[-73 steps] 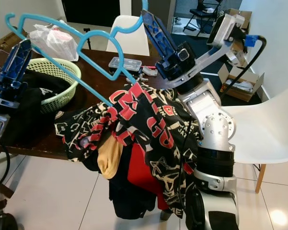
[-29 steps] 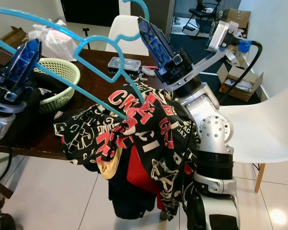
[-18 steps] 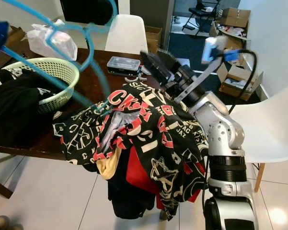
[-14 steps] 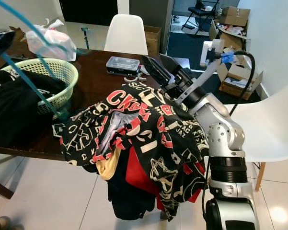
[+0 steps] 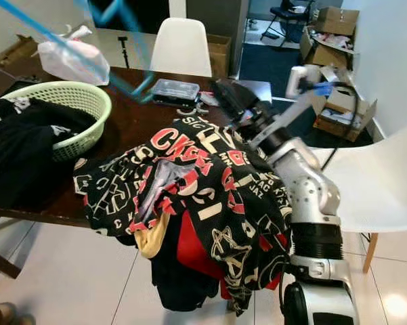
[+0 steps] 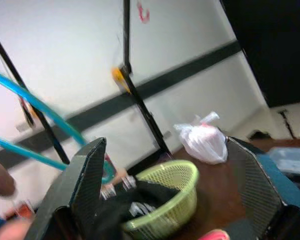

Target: Hang hanger

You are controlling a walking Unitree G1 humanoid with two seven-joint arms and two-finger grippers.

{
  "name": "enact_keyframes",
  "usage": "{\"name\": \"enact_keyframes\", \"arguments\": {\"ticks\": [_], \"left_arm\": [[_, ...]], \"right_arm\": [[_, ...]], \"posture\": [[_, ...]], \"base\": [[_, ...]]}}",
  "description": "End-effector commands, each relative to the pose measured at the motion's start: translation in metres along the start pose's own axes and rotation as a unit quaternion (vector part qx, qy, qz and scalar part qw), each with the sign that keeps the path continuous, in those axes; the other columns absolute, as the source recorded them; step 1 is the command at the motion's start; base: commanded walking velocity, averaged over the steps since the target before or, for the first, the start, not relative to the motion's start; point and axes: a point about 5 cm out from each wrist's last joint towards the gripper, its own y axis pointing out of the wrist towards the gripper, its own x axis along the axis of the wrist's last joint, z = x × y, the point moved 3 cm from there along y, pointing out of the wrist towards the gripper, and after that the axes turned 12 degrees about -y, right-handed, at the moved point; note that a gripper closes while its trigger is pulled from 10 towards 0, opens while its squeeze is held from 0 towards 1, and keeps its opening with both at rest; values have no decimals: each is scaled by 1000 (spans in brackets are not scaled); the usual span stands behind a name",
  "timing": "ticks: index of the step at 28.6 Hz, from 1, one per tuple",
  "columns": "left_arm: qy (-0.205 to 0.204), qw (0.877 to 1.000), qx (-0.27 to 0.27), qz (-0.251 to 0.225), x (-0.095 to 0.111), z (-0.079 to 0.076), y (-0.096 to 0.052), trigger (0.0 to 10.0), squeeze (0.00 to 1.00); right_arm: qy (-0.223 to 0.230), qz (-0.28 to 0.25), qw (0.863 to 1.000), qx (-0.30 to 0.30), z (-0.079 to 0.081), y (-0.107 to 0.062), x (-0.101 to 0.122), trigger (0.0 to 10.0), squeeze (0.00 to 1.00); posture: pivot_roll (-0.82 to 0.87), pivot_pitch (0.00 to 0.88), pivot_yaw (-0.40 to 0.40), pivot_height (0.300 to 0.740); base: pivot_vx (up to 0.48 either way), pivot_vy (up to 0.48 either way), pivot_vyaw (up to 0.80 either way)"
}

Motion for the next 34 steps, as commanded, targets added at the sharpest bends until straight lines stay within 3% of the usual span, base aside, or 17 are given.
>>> {"name": "enact_keyframes", "arguments": {"ticks": [1,2,4,5,6,7,10,15,16,17,19,20,21,23,24,29,34], "left_arm": [[-19,999,-24,-34,8,-10,5,0,0],[-54,996,-27,-71,9,-11,6,0,0],[-122,985,11,-121,5,1,-10,0,0],[-122,985,11,-121,5,1,-10,0,0],[-138,983,27,-119,2,8,-21,0,0],[-138,983,27,-119,2,8,-21,0,0],[-184,972,81,-120,0,29,-58,0,0],[-217,966,97,-104,-4,32,-81,0,0],[-232,962,104,-96,-7,31,-90,0,0],[-251,958,111,-88,-12,29,-98,0,0],[-263,954,116,-83,-15,28,-102,0,0],[-285,950,109,-70,-21,24,-105,235,0],[-316,943,92,-49,-33,15,-105,4471,0],[-337,938,79,-35,-40,9,-104,4471,0],[-360,931,53,-1,-52,-2,-100,10000,0],[-418,905,3,79,-85,-25,-95,10000,0],[-425,898,4,113,-98,-27,-96,10000,0]], "right_arm": [[13,-26,1000,7,1,-1,10,10000,0],[17,-38,999,0,-3,-2,15,10000,0],[12,-81,996,-22,-20,-10,37,10000,722],[12,-81,996,-22,-20,-10,37,10000,722],[4,-91,996,-24,-25,-13,46,10000,1000],[4,-91,996,-24,-25,-13,46,10000,1000],[-27,-120,992,-41,-43,-29,78,10000,1000],[-49,-137,988,-44,-53,-47,99,10000,1000],[-59,-142,987,-38,-54,-54,106,10000,855],[-69,-137,988,-9,-48,-60,108,10000,0],[-73,-132,988,13,-43,-64,108,10000,0],[-85,-103,988,73,-26,-66,101,10000,0],[-87,-67,982,153,-3,-69,90,10000,0],[-84,-42,974,206,13,-73,82,10000,0],[-72,-20,966,248,24,-75,76,10000,0],[-58,13,941,332,45,-74,73,10000,0],[-54,34,922,381,64,-68,73,10000,0]], "posture": [[75,79,-58,740],[74,77,-58,740],[64,73,-56,740],[64,73,-56,740],[62,73,-55,740],[62,73,-55,740],[56,73,-54,740],[61,74,-55,740],[64,74,-55,740],[64,73,-53,740],[64,73,-53,740],[64,73,-53,740],[64,72,-54,740],[64,72,-54,740],[64,72,-55,740],[61,61,-51,740],[55,50,-49,740]], "base": [[0,0,0],[0,0,0],[0,0,0],[0,0,0],[0,0,0],[0,0,0],[0,0,0],[0,0,0],[0,0,0],[0,0,0],[0,0,0],[0,0,0],[0,0,0],[0,0,0],[0,0,0],[0,0,0],[0,0,0]]}}
